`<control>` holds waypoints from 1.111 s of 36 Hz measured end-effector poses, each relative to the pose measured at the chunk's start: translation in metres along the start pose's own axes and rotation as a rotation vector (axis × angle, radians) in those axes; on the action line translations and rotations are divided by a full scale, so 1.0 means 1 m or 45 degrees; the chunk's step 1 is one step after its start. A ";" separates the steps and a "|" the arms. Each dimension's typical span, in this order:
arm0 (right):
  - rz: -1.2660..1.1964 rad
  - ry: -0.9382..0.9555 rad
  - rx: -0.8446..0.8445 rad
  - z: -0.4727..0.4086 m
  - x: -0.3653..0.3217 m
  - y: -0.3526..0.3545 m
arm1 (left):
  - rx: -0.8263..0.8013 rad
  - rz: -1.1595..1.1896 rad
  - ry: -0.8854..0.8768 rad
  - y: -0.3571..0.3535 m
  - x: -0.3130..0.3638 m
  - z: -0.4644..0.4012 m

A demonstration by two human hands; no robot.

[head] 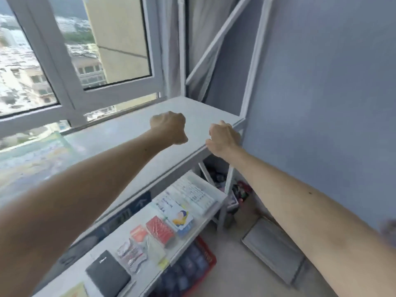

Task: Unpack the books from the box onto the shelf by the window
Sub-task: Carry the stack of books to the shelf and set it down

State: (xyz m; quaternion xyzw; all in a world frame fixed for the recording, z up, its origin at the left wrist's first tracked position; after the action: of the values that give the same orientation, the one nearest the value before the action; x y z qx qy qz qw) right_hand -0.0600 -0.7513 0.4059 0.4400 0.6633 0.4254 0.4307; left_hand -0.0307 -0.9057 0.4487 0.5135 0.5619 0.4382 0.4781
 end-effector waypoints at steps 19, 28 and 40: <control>0.235 -0.913 -0.040 0.292 0.398 0.047 | -0.361 0.089 -0.900 -0.071 0.470 0.089; 0.259 -1.090 -0.158 0.394 0.564 0.065 | -0.491 0.124 -1.030 -0.112 0.652 0.139; 0.260 -1.187 -0.330 0.433 0.760 0.027 | -0.661 0.085 -1.044 -0.202 0.807 0.129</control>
State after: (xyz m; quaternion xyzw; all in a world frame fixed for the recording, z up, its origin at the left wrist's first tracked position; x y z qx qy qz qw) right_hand 0.1714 0.0573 0.1661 0.5890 0.2951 0.3024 0.6889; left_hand 0.0517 -0.1201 0.1589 0.5252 0.1827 0.3407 0.7581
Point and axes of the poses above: each hand's wrist, its own z-axis away from the middle knuckle, its own y-axis out of the back of the hand, x = y × z, the point moved 1 cm from there along -z, towards the middle knuckle, and after that the axes turned 6 degrees about -y, right-handed, at the moved point
